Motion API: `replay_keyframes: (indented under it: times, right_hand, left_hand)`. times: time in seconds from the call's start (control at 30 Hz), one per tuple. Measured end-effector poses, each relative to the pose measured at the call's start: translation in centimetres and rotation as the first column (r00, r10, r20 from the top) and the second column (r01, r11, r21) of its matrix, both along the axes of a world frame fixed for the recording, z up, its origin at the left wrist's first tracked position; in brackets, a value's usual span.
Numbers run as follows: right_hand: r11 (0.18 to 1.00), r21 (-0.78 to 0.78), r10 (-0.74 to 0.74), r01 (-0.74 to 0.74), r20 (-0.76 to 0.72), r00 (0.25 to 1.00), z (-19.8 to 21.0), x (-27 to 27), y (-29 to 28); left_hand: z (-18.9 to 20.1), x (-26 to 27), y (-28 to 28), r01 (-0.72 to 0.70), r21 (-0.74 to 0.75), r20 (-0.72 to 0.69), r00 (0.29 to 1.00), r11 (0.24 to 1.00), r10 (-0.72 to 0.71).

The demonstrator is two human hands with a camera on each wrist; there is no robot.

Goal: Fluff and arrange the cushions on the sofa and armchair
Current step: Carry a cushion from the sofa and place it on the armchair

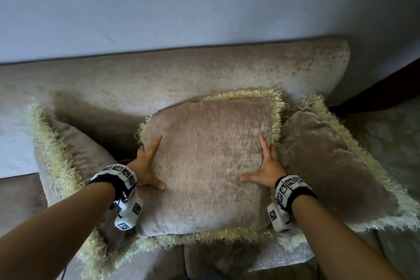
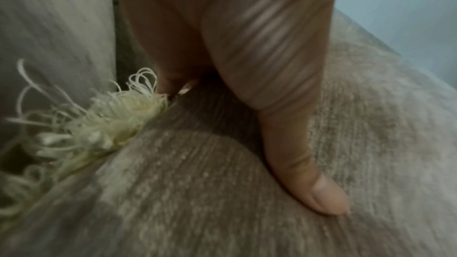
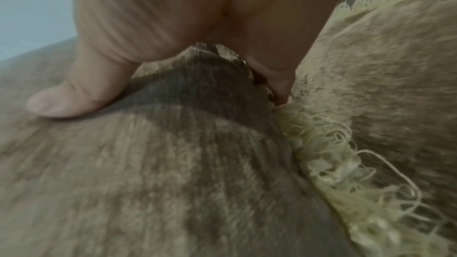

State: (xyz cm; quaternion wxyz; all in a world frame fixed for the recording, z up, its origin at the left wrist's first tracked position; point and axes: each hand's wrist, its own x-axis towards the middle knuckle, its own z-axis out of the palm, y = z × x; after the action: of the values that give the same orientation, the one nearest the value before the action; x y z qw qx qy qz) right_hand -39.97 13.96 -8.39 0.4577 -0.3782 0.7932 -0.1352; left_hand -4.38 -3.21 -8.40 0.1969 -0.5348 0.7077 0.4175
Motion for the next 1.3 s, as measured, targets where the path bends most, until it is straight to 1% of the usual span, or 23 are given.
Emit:
replay_keyframes:
  times: [0.17,0.27,0.37,0.47,0.57,0.73,0.87,1.0,1.1,1.3]
  right_hand:
    - [1.000,0.013,-0.011,0.010,0.041,0.999,-1.4,1.1,0.1]
    - [0.999,-0.008,-0.041,0.041,0.043,0.998,-1.5,1.8,0.1]
    - [0.998,-0.048,-0.041,0.043,0.034,0.999,-0.8,2.2,0.5]
    - [0.995,-0.084,-0.056,0.059,0.044,0.997,0.7,2.8,1.1]
    - [0.991,-0.118,-0.068,0.068,0.008,0.998,3.0,4.0,1.5]
    - [0.976,-0.200,-0.106,0.090,-0.067,0.992,8.6,6.9,1.8]
    - [0.964,-0.251,-0.132,0.087,-0.167,0.977,13.3,8.5,2.9]
    - [0.956,-0.283,-0.139,0.071,-0.228,0.964,16.6,10.1,4.0]
    - [0.956,-0.292,-0.101,0.033,-0.221,0.970,17.1,12.0,4.2]
    - [0.946,-0.310,0.046,-0.096,-0.164,0.985,15.1,16.2,2.0]
  left_hand:
    - [-1.1,0.9,-0.5,0.008,-0.002,-0.025,1.000,1.000,-0.008]
    - [-0.8,1.2,-0.8,-0.002,0.013,-0.058,0.998,1.000,0.003]
    - [0.1,1.7,-0.5,-0.011,0.024,-0.098,0.995,1.000,0.013]
    - [1.3,2.1,0.1,-0.021,0.025,-0.145,0.989,0.999,0.024]
    - [2.8,2.9,0.9,-0.020,0.009,-0.193,0.981,1.000,0.022]
    - [6.6,4.7,1.6,-0.021,-0.076,-0.291,0.957,0.997,-0.003]
    - [9.6,5.8,2.3,-0.035,-0.148,-0.402,0.915,0.988,-0.028]
    - [11.5,7.4,3.2,-0.047,-0.205,-0.463,0.885,0.978,-0.054]
    - [12.1,9.7,4.3,-0.067,-0.241,-0.448,0.893,0.968,-0.049]
    - [13.3,16.5,6.2,-0.148,-0.281,-0.404,0.914,0.948,0.024]
